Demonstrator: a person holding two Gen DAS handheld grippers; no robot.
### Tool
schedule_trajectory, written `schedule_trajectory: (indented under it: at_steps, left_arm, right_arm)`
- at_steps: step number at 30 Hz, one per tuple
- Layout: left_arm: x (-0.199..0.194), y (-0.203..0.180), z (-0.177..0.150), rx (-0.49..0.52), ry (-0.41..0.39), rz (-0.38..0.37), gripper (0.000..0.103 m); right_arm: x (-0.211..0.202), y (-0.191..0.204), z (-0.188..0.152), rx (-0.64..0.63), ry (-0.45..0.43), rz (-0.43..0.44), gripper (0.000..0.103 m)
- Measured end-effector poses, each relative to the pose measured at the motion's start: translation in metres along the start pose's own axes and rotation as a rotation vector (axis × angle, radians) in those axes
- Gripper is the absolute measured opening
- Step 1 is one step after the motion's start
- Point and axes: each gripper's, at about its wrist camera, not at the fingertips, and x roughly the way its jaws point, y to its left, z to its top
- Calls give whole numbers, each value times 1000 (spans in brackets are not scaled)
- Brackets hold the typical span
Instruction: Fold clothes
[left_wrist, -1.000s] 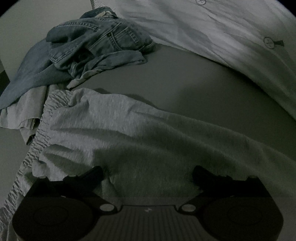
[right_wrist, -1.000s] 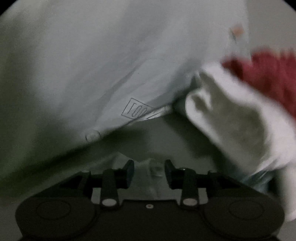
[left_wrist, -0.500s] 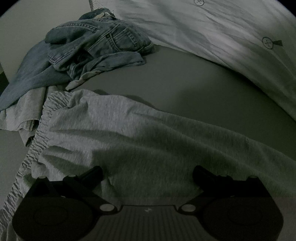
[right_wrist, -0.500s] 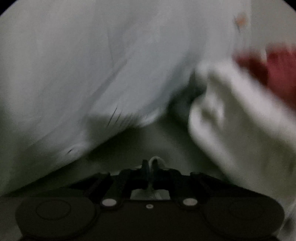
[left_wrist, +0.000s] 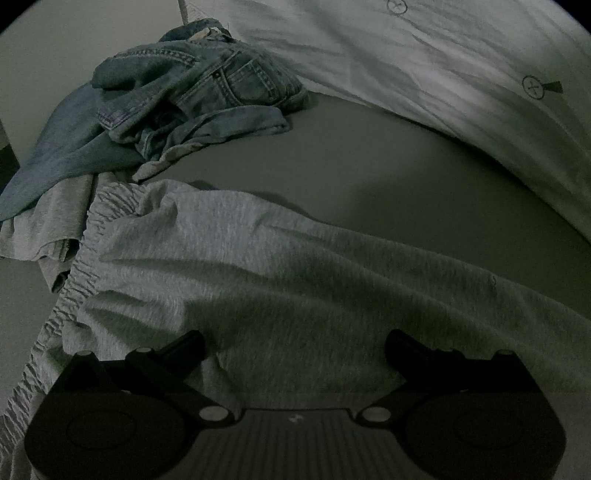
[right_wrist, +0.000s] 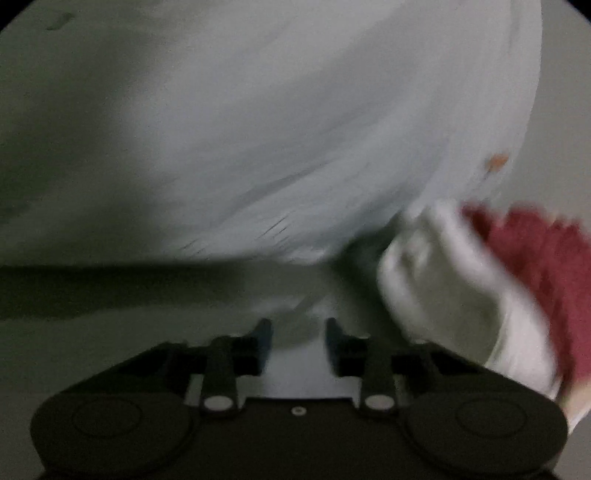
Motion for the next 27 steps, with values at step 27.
schedule_trajectory:
  at_steps: [27]
  left_arm:
    - [-125,111,-73,-41,11,-224,103]
  right_arm:
    - [-169,-185,-139,290,358,-81,50]
